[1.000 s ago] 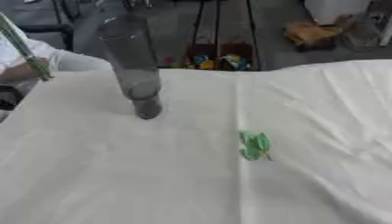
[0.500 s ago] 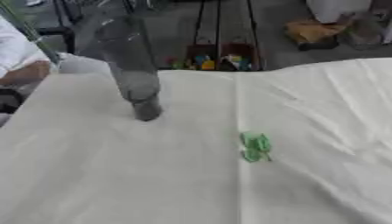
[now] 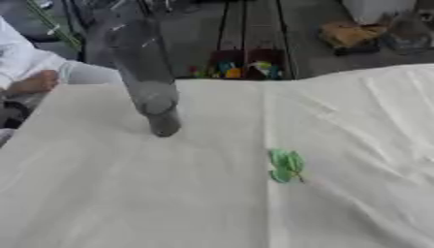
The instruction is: Arrange flowers into the vase.
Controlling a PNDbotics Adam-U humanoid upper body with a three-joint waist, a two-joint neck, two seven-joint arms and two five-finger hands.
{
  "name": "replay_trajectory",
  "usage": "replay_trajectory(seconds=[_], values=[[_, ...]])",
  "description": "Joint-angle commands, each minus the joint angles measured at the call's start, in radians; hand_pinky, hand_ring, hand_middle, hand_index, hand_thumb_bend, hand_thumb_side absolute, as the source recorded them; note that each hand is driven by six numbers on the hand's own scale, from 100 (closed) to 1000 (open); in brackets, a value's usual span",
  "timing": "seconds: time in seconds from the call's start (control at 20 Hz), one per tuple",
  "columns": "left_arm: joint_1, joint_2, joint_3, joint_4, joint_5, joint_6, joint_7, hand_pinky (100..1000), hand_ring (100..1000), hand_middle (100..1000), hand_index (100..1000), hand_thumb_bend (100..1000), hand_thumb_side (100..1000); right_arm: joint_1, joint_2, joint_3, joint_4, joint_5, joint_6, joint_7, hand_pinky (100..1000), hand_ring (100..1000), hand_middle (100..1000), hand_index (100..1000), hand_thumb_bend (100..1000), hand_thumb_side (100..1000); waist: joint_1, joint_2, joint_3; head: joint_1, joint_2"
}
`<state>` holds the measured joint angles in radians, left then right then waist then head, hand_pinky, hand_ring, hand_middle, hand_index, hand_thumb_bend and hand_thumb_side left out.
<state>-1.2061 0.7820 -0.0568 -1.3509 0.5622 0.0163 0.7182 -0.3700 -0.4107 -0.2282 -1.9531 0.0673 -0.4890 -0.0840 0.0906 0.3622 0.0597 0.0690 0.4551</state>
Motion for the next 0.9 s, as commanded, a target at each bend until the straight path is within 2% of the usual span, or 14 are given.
replay_trajectory(seconds=[0.05, 0.35, 0.6, 0.9], values=[[-0.031, 0.022, 0.013, 0.004, -0.003, -0.020, 0.012, 100, 100, 100, 103, 100, 754, -0.010, -0.032, -0.005, -0.004, -0.010, -0.008, 0.001, 562, 797, 503, 760, 100, 849, -0.001, -0.016, -0.001, 0.005, -0.011], [-0.039, 0.021, 0.015, 0.009, -0.002, -0.029, 0.018, 100, 100, 100, 104, 100, 755, -0.011, -0.037, -0.004, 0.000, -0.011, -0.012, 0.004, 563, 799, 499, 760, 100, 849, 0.002, -0.011, -0.003, 0.011, -0.014], [-0.068, 0.017, 0.027, 0.024, -0.017, -0.078, 0.030, 100, 100, 100, 103, 100, 756, -0.012, -0.046, -0.001, 0.003, -0.012, -0.016, 0.016, 564, 800, 495, 760, 100, 852, 0.018, 0.009, -0.014, 0.044, -0.016], [-0.087, 0.015, 0.034, 0.037, -0.018, -0.148, 0.035, 100, 100, 100, 104, 100, 758, -0.017, -0.055, -0.001, 0.004, -0.016, -0.019, 0.026, 565, 801, 492, 761, 100, 852, 0.021, 0.028, -0.019, 0.055, -0.013]])
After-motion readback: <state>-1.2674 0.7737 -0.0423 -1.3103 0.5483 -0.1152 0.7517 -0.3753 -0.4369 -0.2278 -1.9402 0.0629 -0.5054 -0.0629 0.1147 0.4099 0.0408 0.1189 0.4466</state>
